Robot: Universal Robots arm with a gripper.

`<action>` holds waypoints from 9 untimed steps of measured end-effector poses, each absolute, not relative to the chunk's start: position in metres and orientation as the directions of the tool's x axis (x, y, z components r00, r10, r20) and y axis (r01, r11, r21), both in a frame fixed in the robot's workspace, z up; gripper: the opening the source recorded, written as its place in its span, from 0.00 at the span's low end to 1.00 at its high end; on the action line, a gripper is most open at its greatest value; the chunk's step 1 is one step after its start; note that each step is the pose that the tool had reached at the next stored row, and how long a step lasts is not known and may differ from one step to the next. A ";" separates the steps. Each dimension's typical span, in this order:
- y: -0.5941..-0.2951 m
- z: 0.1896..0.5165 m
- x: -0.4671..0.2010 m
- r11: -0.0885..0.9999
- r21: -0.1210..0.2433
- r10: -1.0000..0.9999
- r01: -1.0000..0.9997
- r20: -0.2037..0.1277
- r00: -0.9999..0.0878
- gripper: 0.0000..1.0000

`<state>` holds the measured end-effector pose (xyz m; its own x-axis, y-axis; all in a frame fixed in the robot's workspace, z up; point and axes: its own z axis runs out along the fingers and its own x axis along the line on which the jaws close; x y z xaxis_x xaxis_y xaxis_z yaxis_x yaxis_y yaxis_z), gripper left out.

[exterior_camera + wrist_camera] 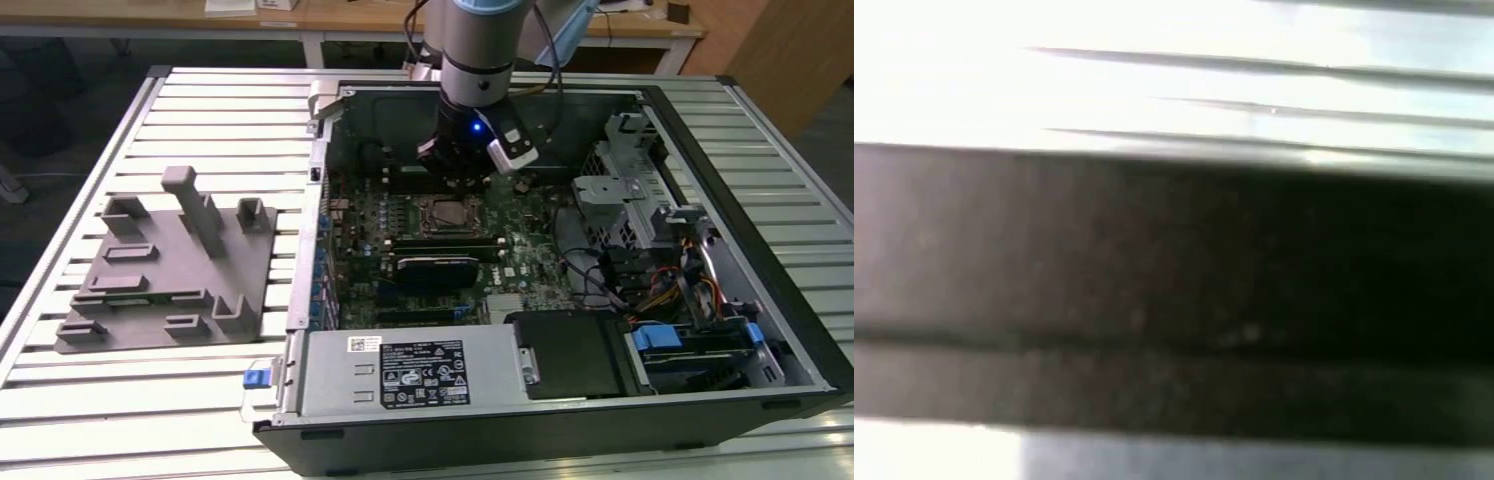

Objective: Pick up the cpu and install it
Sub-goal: 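Install the first cpu locking lever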

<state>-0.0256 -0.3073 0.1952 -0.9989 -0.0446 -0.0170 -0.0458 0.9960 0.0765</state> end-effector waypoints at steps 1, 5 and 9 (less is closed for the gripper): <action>-0.307 0.195 -0.026 0.995 0.086 -0.044 -0.046 -0.016 -0.999 0.11; -0.307 0.195 -0.025 0.993 0.111 -0.044 -0.045 -0.015 -0.999 0.11; -0.307 0.203 -0.025 0.993 0.114 -0.044 -0.045 -0.012 -0.999 0.11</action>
<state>-0.0255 -0.3071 0.2026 -0.9990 -0.0438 -0.0117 -0.0448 0.9925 0.1137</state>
